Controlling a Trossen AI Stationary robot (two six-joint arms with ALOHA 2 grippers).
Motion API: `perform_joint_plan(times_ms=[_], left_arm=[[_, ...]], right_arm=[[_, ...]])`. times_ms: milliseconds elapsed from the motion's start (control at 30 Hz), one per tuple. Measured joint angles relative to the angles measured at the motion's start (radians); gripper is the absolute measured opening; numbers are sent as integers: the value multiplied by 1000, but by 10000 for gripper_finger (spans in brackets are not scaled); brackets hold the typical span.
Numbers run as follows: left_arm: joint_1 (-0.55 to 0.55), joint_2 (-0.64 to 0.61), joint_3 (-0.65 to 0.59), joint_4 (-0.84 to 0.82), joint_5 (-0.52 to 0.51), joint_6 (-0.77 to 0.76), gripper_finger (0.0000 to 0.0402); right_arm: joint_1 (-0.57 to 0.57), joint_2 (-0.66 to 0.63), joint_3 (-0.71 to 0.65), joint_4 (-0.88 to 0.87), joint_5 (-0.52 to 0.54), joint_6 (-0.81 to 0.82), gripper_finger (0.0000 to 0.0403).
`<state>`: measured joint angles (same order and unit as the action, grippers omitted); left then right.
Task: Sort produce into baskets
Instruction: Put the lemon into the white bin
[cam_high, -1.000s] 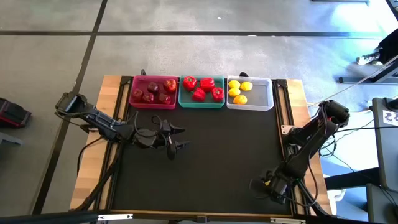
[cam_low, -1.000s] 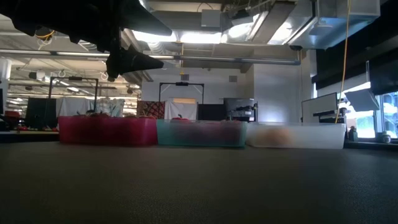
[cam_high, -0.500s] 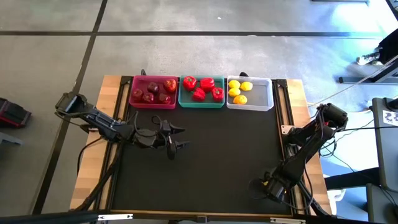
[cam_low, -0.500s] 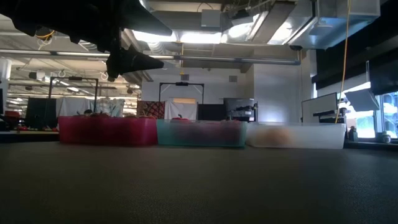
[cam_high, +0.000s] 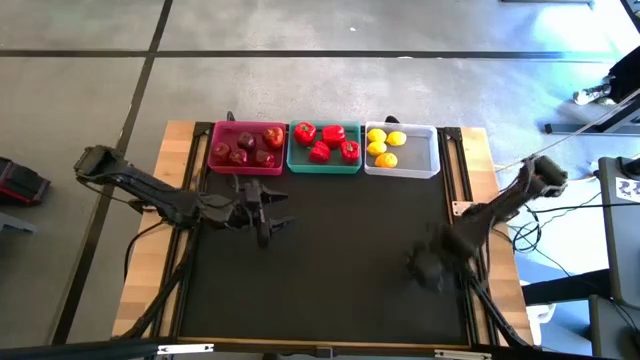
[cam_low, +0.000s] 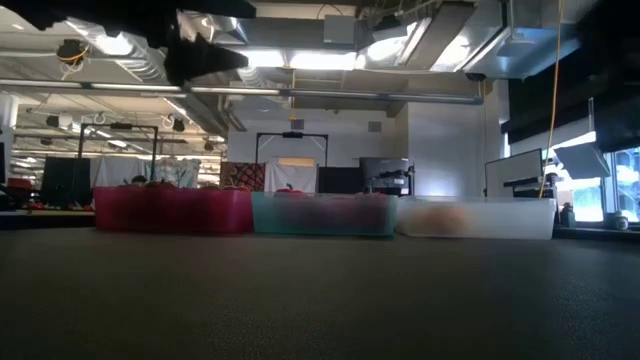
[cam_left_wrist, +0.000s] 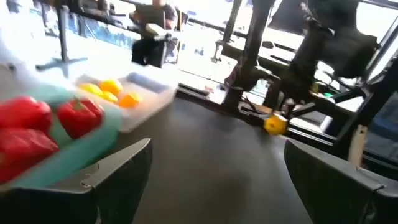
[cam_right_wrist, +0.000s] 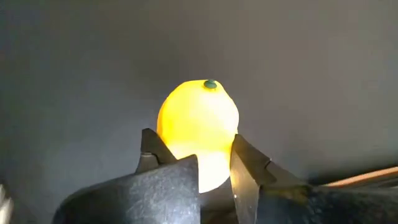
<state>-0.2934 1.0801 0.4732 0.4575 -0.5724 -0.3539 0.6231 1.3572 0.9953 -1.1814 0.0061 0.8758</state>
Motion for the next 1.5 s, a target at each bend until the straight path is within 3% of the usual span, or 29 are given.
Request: perform_joint_plan(times_ms=[200, 267, 400, 500, 667, 833, 933, 1300, 1500], left_arm=[[65, -145, 0, -144, 0, 107, 359], [90, -168, 0, -176, 0, 132, 359], [133, -181, 0, -194, -1, 194, 359], [152, -178, 0, -200, 0, 226, 359], [171, -176, 0, -210, 0, 220, 359], [181, -176, 0, -217, 0, 123, 359], [182, -176, 0, -216, 0, 118, 359], [185, -176, -1, -207, 0, 97, 359], [185, -176, -1, -208, 0, 102, 359]], right_arm=[[-408, -194, 2, -27, 318, -241, 23], [-570, -238, 2, 5, 365, -342, 23], [-879, -277, 1, 120, 353, -542, 22], [-1094, -267, -4, 247, 254, -685, 22], [-1338, -201, -17, 372, 118, -826, 22], [-1481, -86, -18, 376, 3, -910, 21], [-1517, -14, -17, 396, 1, -947, 21], [-1541, 192, -17, 493, 10, -991, 23], [-1541, 256, -14, 508, 30, -1015, 67]])
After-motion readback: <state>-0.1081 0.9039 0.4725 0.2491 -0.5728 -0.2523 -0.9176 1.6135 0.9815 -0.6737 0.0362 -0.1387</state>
